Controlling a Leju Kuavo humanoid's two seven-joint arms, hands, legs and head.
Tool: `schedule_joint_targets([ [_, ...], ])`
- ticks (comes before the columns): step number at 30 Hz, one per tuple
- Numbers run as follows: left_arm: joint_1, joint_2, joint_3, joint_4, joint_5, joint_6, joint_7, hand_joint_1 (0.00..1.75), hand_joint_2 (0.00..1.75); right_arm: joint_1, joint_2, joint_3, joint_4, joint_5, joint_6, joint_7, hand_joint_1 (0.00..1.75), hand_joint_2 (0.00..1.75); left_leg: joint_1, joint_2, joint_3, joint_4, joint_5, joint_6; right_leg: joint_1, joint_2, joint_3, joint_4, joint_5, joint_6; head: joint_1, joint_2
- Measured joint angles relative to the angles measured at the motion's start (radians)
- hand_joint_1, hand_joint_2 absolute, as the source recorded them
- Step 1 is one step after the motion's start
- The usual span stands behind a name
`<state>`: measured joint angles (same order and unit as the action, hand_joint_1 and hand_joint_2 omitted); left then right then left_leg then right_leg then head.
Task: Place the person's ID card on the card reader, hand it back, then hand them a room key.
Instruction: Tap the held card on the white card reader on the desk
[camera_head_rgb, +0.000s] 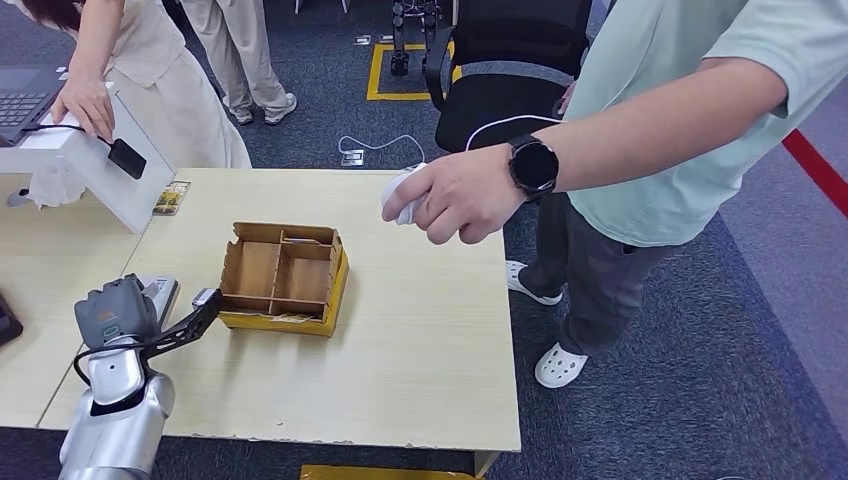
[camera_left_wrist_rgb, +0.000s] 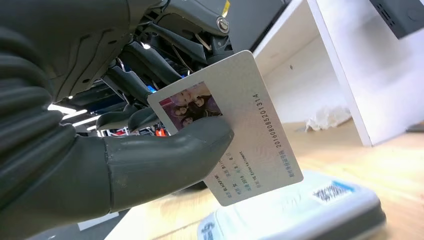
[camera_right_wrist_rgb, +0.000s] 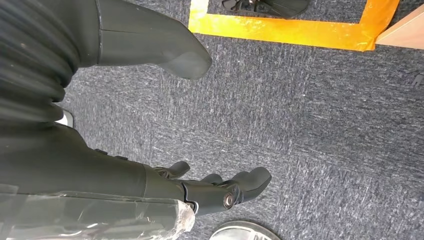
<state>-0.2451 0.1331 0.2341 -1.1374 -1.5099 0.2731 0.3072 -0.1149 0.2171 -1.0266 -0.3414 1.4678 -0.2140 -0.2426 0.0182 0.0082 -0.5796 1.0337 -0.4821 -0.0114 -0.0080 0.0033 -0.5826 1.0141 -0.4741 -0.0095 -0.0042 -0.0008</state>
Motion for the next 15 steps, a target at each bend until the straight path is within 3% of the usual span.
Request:
schedule_joint_targets([
  [15, 0.003, 0.016, -0.016, 0.039, 0.000, 0.040, 0.037, 1.75, 1.75, 0.001, 0.000, 0.000, 0.000, -0.004, -0.005, -0.012, 0.00, 1.75, 0.000, 0.000, 0.000, 0.000, 0.000, 0.000, 0.000, 0.000, 0.000, 0.000, 0.000, 0.000, 0.000, 0.000],
])
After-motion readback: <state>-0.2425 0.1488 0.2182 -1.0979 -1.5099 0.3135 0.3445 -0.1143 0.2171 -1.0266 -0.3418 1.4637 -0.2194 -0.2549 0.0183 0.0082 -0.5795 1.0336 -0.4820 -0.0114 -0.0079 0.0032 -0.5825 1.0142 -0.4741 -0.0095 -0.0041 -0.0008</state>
